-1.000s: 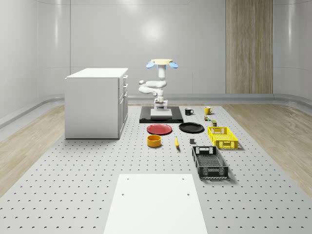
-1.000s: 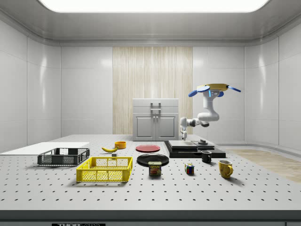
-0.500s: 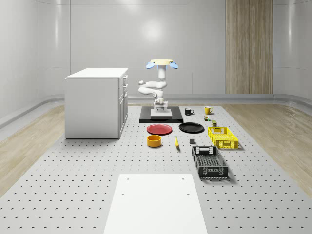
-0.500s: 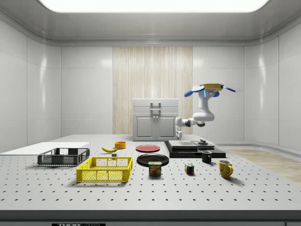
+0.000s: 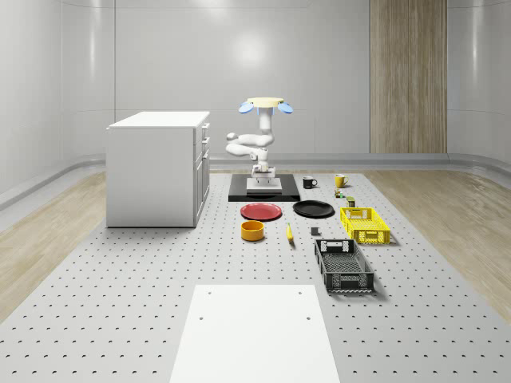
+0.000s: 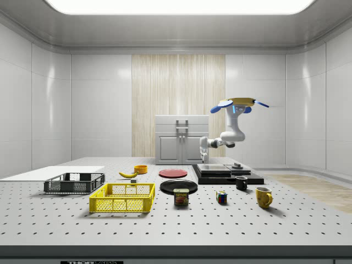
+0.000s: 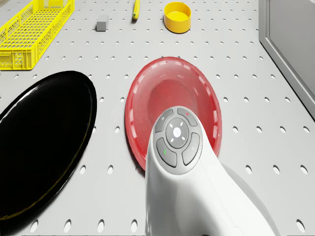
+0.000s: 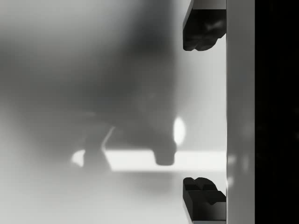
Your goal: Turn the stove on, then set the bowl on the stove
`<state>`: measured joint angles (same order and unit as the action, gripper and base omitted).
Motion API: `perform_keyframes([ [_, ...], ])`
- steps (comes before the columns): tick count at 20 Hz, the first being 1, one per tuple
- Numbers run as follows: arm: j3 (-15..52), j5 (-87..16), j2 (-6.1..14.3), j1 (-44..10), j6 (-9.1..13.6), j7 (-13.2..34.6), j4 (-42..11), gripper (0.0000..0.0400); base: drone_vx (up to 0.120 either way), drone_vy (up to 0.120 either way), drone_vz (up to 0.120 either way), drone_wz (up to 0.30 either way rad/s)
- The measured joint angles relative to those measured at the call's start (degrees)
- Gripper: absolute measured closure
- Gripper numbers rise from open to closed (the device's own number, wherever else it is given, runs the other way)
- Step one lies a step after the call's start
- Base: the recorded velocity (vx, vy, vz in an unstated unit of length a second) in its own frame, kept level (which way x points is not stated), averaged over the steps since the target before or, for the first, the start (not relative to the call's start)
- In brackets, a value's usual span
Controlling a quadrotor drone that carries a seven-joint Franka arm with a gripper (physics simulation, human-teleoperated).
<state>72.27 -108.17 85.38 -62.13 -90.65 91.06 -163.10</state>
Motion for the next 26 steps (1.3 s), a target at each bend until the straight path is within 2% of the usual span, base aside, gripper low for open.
perform_keyframes([
  [26, 0.18, 0.5, 1.17, -0.39, -1.09, 0.3, 0.07, 0.0, 0.12, 0.0, 0.0, 0.0],
])
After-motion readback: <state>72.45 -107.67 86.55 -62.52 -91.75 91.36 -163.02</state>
